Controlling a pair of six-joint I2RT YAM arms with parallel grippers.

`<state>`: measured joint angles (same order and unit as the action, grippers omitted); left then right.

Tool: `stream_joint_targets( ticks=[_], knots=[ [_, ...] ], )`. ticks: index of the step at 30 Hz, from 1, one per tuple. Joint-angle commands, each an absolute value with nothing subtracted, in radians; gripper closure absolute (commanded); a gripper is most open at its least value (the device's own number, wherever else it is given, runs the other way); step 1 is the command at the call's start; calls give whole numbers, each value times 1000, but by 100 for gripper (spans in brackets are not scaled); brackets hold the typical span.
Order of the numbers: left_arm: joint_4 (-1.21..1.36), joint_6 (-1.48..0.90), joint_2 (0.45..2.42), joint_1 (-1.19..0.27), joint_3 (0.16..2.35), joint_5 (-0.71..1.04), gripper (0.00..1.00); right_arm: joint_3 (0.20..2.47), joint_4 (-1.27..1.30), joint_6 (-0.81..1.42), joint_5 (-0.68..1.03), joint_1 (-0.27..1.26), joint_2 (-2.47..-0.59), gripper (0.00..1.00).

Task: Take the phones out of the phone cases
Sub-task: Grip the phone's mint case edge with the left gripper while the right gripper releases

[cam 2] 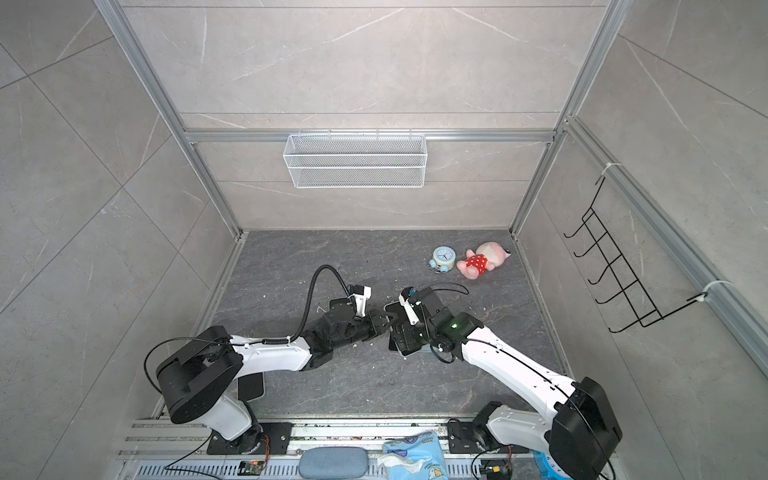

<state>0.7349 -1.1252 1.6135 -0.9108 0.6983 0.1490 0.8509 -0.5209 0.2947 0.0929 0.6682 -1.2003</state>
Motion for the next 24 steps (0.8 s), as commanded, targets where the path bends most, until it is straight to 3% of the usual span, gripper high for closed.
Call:
stream_joint_targets(
  ticks=[1, 3, 9, 13, 24],
  knots=[
    [753, -1140, 1636, -903, 696, 123, 98, 872, -459, 304, 126, 675, -1184, 66],
    [768, -1155, 1630, -903, 681, 112, 100, 866, -454, 320, 126, 675, -1175, 61],
    [800, -1175, 1569, -902, 634, 69, 100, 812, -389, 434, 160, 675, -1067, 26],
    [827, -1195, 1505, -896, 588, 19, 100, 778, -356, 539, 165, 675, -952, 13],
    [1011, -1281, 1380, -873, 497, -55, 100, 718, -308, 810, 222, 675, -736, 6]
  ],
)
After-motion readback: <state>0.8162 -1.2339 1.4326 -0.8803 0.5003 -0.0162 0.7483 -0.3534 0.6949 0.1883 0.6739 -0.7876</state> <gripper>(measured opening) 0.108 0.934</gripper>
